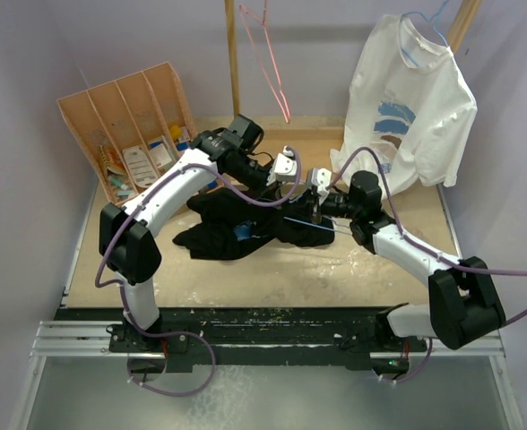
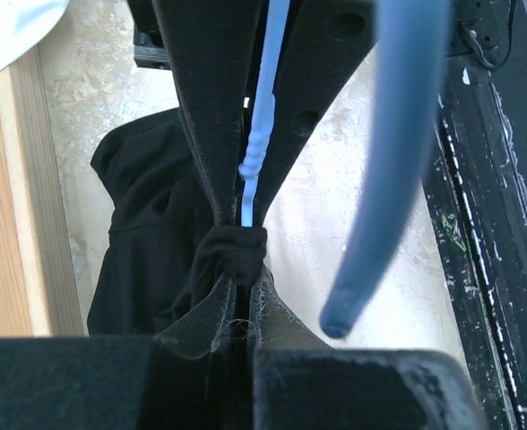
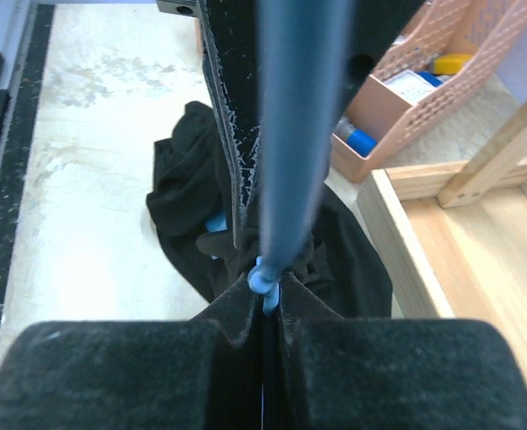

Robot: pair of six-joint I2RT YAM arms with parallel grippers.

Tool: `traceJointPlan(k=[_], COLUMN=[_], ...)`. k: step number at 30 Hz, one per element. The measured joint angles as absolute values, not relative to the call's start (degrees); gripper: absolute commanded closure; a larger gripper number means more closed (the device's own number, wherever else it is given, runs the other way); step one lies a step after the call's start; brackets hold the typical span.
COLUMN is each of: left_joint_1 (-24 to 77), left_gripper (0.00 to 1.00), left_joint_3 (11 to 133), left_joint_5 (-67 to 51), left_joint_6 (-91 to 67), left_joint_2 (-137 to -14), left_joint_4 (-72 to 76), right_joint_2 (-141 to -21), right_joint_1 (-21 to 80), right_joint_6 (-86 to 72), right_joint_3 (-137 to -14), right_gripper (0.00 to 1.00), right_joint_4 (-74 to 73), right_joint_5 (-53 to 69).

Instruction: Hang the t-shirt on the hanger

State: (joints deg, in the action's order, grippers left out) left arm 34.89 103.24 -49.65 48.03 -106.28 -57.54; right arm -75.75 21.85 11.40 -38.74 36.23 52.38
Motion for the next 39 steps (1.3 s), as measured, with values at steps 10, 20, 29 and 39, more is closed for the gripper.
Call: traceJointPlan(k=[10,20,29,39], left_joint_1=[34.39,34.5,34.52,34.04], left_gripper=[1.0,1.0,1.0,1.0], left_joint_3=[101.16,100.38,100.38,100.38], left_joint_5=[-48.99,-48.58,-47.75,-48.45], left_joint_6=[51.7,53.39,53.67,50.92], left_joint_2=[-104.01,-102.0,-101.65,-100.86], left_joint_4=[-59.79,-61.25,-62.02,-58.7], right_joint_2=[-80.99,-82.39,-80.18,-72.55], right_joint_1=[22.13,22.22,21.26,18.31], right_joint_6=[18.7,29.3,31.09,25.39], right_joint_3=[-48.42,-54.78,-52.53,-46.96], right_gripper=[0.73,0.6,0.53,0.47], right_joint_4=[21.04,6.44,5.02,13.89], right_joint_5=[59.35,61.25,55.81,51.77])
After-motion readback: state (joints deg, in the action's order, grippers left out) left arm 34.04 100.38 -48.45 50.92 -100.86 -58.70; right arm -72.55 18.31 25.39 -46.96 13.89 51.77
